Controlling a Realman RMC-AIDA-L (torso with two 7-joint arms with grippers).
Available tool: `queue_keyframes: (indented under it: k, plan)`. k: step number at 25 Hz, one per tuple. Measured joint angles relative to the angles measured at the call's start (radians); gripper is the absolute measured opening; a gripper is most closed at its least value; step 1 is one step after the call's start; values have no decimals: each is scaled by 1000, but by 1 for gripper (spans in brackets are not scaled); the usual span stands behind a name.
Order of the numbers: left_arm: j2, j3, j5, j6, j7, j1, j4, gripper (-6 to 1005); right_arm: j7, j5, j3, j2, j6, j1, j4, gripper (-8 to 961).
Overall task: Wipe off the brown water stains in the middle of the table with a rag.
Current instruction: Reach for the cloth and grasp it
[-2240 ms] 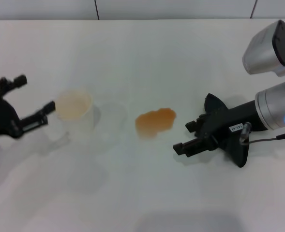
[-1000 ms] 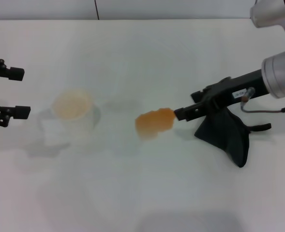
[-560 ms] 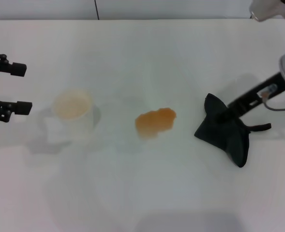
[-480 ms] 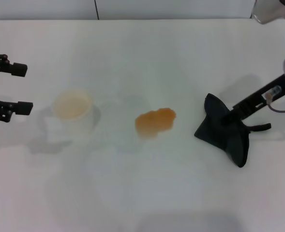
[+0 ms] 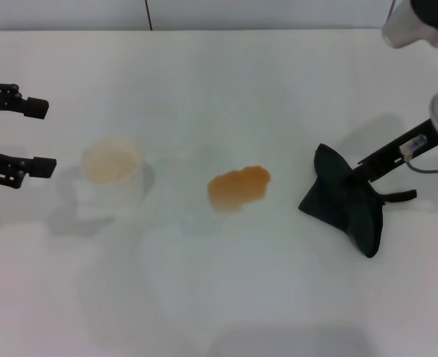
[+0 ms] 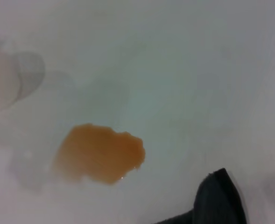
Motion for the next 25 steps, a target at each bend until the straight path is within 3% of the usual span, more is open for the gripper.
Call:
queue_keyframes:
  k: [13,25]
  plan:
    - [5,-1,1,-10,14,5,0,890,26,-4,-68,6,66,-17,47,782]
    - [1,-2,2,-13,15,10,0,890,29,-5,-90,5,87,-34,48,715]
